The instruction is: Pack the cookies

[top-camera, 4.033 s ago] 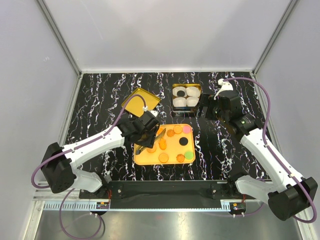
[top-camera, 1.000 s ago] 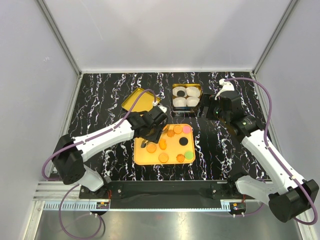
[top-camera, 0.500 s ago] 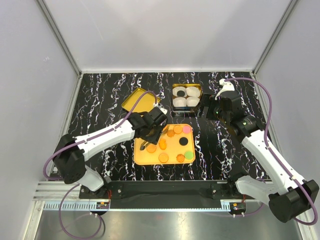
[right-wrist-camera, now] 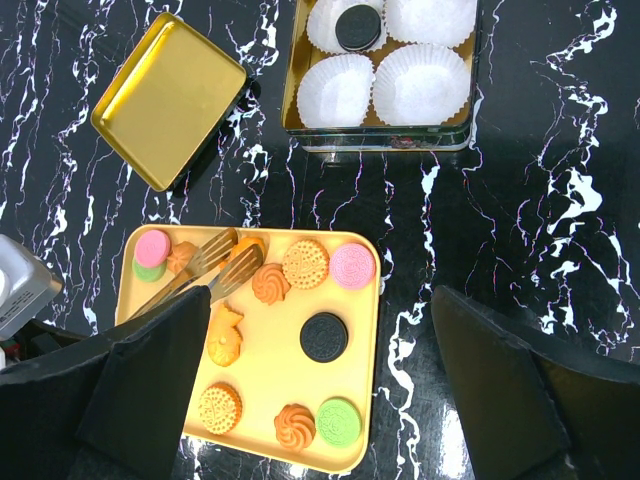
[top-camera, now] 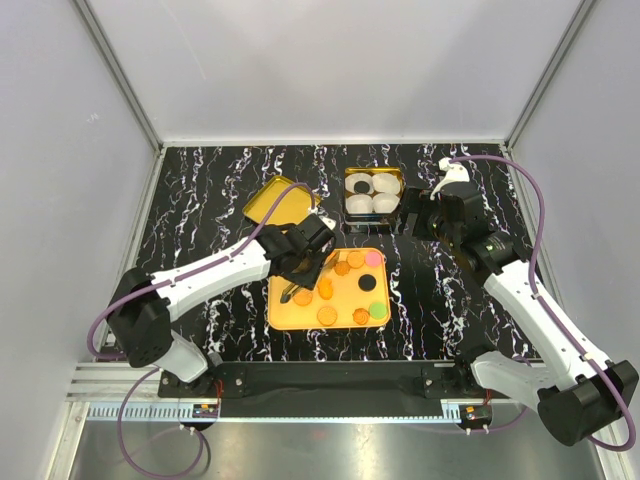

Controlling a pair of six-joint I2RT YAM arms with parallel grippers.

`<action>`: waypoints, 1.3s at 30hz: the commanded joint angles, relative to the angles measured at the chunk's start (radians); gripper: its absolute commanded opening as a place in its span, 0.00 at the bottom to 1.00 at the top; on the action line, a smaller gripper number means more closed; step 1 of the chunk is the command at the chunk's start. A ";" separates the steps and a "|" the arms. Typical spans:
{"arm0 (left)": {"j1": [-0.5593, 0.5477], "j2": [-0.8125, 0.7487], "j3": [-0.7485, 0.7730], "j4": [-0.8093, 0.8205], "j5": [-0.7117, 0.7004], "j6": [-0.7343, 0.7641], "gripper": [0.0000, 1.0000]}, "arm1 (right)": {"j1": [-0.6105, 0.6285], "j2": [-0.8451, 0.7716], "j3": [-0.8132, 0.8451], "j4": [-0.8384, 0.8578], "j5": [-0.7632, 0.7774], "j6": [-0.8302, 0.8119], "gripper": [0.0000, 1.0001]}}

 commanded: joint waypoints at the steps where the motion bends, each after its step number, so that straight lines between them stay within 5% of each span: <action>1: 0.001 -0.021 0.032 0.010 -0.009 0.007 0.38 | 0.003 -0.018 0.003 0.024 0.024 -0.014 1.00; 39: 0.002 -0.041 0.046 -0.002 0.008 0.030 0.37 | 0.003 -0.015 0.000 0.021 0.027 -0.011 1.00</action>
